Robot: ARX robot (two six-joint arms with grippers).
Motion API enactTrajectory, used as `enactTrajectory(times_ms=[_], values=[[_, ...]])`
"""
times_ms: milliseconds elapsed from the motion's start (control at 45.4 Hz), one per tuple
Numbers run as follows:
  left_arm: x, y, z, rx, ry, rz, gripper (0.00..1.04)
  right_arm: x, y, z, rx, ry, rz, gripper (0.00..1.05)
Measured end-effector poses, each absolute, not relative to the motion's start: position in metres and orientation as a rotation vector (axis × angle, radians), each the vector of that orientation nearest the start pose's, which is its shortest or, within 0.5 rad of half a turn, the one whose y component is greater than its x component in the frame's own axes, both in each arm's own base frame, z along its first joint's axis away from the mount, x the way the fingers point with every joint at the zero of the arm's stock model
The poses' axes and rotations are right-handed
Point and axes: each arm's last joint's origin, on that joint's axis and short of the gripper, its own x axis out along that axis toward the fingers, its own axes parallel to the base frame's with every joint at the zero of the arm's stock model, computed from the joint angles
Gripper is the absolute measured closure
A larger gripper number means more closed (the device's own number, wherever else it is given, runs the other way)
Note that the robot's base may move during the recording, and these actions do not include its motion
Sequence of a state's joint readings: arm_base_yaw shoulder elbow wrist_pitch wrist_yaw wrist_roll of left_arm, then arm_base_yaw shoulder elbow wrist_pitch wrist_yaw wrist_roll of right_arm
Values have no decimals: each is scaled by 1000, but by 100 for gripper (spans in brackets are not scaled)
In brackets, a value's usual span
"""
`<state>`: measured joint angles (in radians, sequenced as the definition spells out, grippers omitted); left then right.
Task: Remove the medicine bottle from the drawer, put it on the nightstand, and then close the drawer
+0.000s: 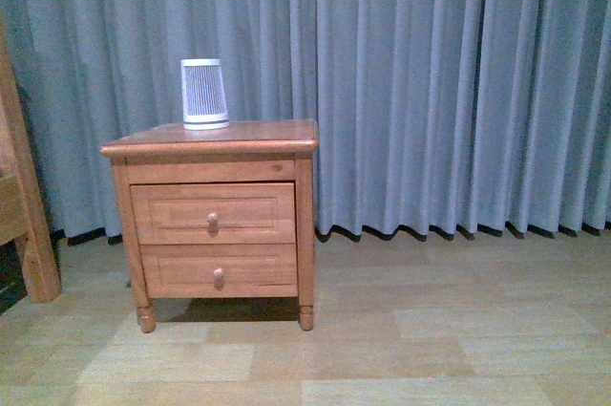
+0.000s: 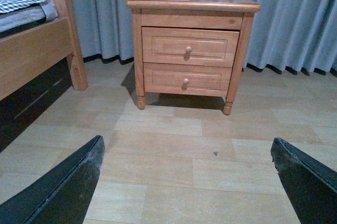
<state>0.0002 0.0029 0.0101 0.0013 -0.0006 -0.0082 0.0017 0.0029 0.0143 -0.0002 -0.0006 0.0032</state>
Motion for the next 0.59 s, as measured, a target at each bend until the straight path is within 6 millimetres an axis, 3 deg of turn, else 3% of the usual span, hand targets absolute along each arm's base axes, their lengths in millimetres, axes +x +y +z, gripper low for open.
enactTrajectory(times_ms=[594], values=[[97, 0, 167, -8, -9, 1, 7, 97, 0, 168, 3, -11, 2, 7]])
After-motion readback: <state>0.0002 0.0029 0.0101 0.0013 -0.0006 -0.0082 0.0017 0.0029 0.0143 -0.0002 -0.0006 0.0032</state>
